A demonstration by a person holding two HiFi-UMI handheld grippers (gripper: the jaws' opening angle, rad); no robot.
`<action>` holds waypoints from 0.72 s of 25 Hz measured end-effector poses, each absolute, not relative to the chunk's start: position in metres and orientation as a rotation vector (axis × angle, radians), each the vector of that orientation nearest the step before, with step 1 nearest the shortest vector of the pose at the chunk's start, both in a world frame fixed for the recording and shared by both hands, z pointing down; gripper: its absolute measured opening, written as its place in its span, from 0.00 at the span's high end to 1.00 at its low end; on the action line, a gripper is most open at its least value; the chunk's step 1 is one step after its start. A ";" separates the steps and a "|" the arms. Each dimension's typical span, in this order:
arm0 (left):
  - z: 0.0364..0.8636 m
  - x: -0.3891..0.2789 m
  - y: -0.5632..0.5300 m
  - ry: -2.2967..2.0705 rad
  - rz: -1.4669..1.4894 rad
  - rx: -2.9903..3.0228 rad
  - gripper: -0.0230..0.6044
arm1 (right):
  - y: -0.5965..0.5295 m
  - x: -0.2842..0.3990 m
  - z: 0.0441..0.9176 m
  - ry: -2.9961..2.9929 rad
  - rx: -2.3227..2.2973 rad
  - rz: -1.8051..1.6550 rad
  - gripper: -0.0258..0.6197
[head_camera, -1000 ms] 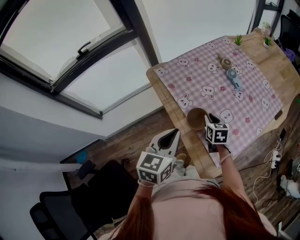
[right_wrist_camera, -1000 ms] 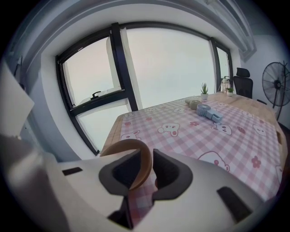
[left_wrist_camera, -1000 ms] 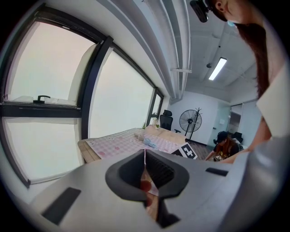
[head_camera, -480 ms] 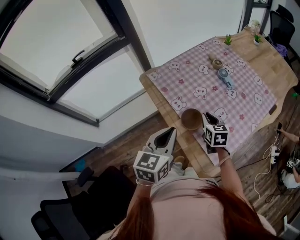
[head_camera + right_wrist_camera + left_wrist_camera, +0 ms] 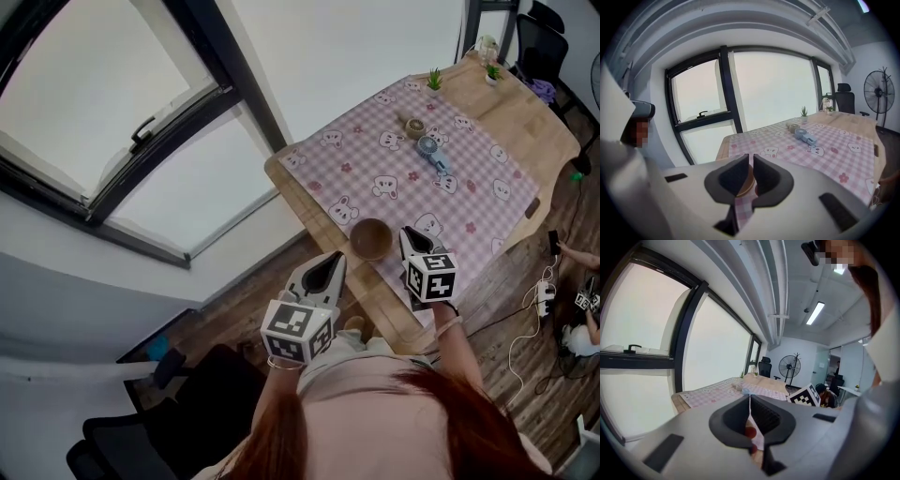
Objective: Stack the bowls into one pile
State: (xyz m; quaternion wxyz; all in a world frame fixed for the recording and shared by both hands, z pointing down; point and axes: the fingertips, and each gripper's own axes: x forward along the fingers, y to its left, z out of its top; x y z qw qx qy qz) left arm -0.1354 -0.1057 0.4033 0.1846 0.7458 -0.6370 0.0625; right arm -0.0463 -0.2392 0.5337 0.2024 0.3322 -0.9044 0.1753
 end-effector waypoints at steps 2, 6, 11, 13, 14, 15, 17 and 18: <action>0.402 -0.134 -0.107 -1.789 0.176 2.112 0.94 | -0.237 -0.042 0.529 -2.531 0.939 0.486 0.92; 0.401 -0.130 -0.108 -1.777 0.175 2.131 0.94 | -0.232 -0.033 0.520 -2.543 0.961 0.478 0.93; 0.399 -0.124 -0.110 -1.763 0.176 2.153 0.94 | -0.225 -0.019 0.509 -2.557 0.996 0.461 0.95; 0.398 -0.120 -0.111 -1.759 0.177 2.161 0.94 | -0.224 -0.013 0.503 -2.568 1.007 0.446 0.96; 0.397 -0.118 -0.111 -1.758 0.178 2.164 0.94 | -0.223 -0.010 0.500 -2.575 1.010 0.435 0.96; 0.397 -0.115 -0.112 -1.757 0.180 2.166 0.94 | -0.222 -0.006 0.496 -2.580 1.013 0.423 0.96; 0.397 -0.110 -0.112 -1.758 0.182 2.171 0.94 | -0.220 0.001 0.491 -2.589 1.017 0.398 0.96; 0.397 -0.107 -0.113 -1.759 0.182 2.172 0.94 | -0.219 0.004 0.489 -2.593 1.020 0.388 0.96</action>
